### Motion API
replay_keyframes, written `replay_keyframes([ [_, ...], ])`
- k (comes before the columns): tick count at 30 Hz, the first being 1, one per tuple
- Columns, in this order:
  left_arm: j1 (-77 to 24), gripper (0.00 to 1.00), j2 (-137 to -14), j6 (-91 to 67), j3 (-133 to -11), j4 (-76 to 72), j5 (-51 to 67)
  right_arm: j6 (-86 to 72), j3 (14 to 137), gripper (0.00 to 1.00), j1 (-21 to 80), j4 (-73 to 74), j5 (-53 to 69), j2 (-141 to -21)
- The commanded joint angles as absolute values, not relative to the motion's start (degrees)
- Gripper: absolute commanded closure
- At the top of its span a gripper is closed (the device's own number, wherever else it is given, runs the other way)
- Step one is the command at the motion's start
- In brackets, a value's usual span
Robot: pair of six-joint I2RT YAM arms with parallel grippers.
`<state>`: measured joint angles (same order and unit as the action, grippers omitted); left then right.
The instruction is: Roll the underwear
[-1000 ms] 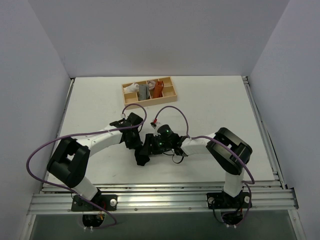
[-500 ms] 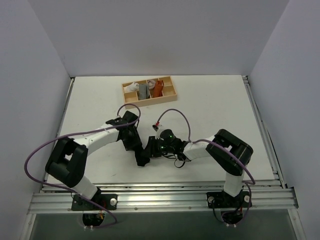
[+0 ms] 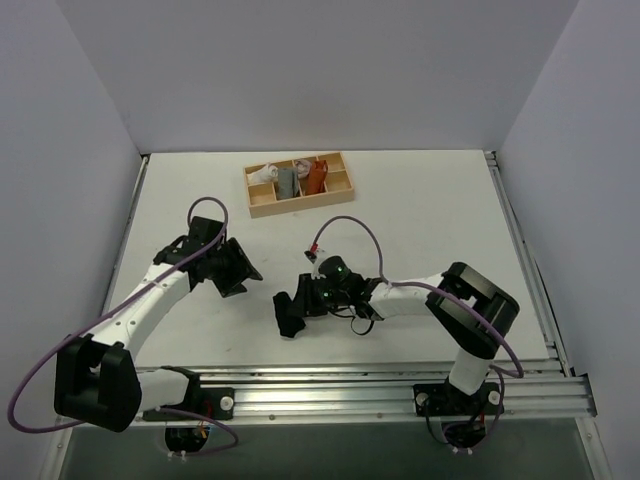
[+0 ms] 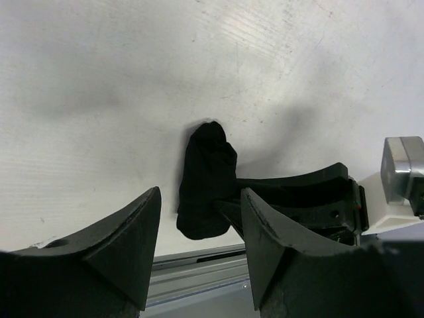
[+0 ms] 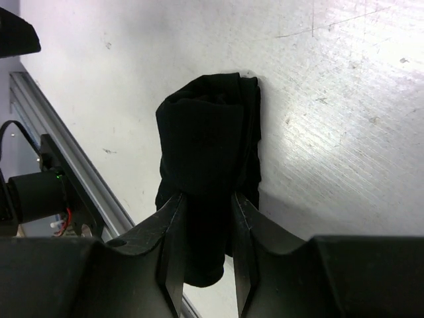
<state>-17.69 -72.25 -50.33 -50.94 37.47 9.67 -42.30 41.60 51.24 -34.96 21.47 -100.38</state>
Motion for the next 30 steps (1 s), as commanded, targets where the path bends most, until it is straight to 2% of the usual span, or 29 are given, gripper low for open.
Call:
replay_keyframes([
  [1, -15.6, 0.41, -71.2, -49.2, -49.4, 37.9, 13.9, -37.9, 46.1, 1.00, 50.8, -24.2, 18.2, -97.0],
  [13, -15.3, 0.41, -72.9, -49.2, -47.6, 32.6, 16.9, -33.5, 53.2, 1.00, 47.4, -16.4, 18.4, -93.8],
  [19, -15.4, 0.44, -75.4, -50.6, -44.7, 24.6, 23.5, -32.5, 54.0, 1.00, 45.4, -15.7, 19.0, -94.0],
  [23, -15.4, 0.45, -77.3, -51.2, -43.6, 25.1, 22.8, -32.3, 53.6, 1.00, 45.7, -16.3, 19.2, -96.9],
  [30, -15.4, 0.40, -76.3, -52.0, -39.6, 18.9, 25.0, -36.3, 51.3, 1.00, 46.7, -21.7, 21.6, -102.2],
])
